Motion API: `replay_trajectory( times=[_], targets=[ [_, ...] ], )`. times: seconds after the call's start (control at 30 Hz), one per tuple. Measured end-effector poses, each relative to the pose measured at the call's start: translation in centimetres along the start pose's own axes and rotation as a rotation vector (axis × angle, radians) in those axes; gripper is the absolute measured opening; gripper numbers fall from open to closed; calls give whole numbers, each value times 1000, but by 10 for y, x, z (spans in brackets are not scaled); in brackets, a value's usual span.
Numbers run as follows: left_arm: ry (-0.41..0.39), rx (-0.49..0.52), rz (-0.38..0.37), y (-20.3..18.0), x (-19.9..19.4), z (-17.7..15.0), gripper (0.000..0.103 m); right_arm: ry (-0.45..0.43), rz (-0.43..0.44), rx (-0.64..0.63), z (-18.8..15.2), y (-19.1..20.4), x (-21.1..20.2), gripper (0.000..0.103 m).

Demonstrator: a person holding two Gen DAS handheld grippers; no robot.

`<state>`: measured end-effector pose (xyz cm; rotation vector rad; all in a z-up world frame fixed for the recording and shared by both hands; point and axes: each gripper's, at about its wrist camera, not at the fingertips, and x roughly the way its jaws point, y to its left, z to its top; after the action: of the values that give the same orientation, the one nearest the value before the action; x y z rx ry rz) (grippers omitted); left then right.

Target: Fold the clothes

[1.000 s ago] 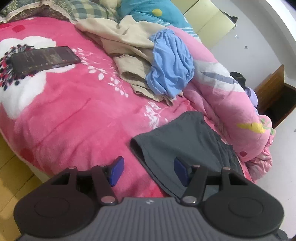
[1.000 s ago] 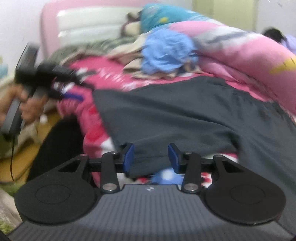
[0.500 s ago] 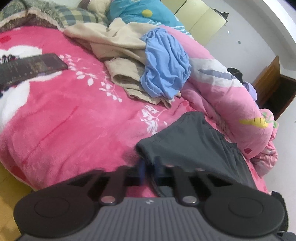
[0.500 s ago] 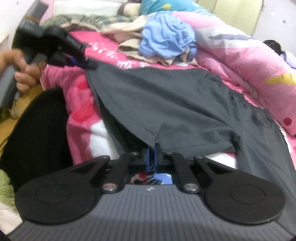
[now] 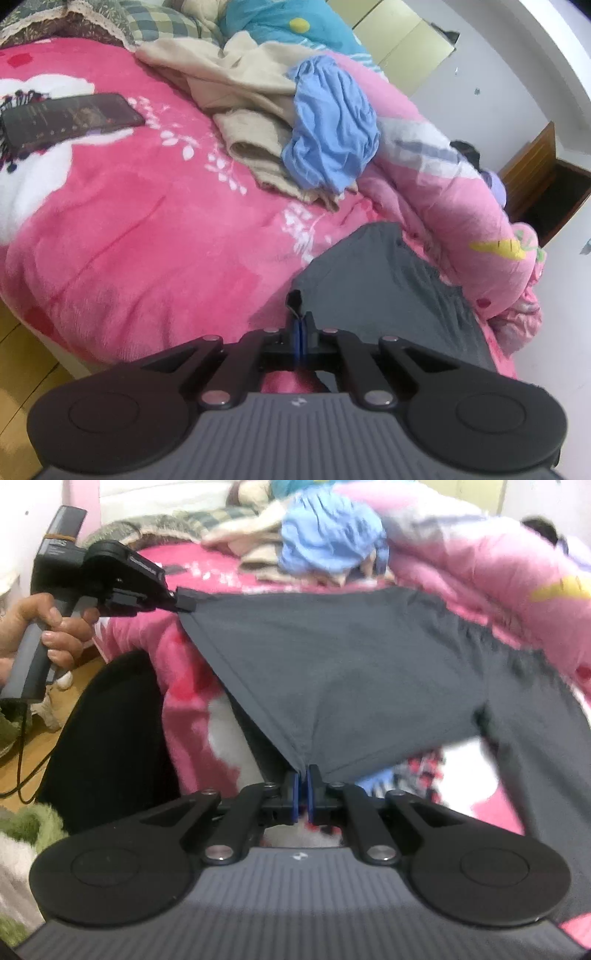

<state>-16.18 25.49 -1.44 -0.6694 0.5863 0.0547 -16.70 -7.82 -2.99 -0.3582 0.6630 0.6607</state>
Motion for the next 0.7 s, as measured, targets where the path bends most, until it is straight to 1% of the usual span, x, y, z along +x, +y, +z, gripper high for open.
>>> replay_trajectory(
  times=[0.07, 0.2, 0.27, 0.33, 0.43, 0.6, 0.67, 0.7],
  targets=[
    [-3, 4, 0, 0, -2, -2, 2, 12, 3, 16, -3, 0, 1, 3],
    [-8, 13, 0, 1, -6, -5, 2, -9, -1, 5, 1, 4, -6, 3],
    [-4, 14, -2, 3, -6, -4, 2, -5, 0, 4, 0, 4, -7, 3],
    [8, 3, 0, 6, -2, -6, 2, 12, 11, 26, -4, 3, -1, 3],
    [0, -5, 3, 9, -2, -8, 2, 33, 22, 53, -10, 4, 10, 8],
    [-7, 9, 14, 11, -3, -7, 7, 118, 98, 115, -24, 6, 27, 10],
    [-10, 14, 18, 12, -6, -6, 7, 125, 98, 114, -28, 6, 26, 11],
    [-19, 16, 29, 13, -9, -5, 9, 124, 96, 113, -29, 4, 24, 11]
  ],
)
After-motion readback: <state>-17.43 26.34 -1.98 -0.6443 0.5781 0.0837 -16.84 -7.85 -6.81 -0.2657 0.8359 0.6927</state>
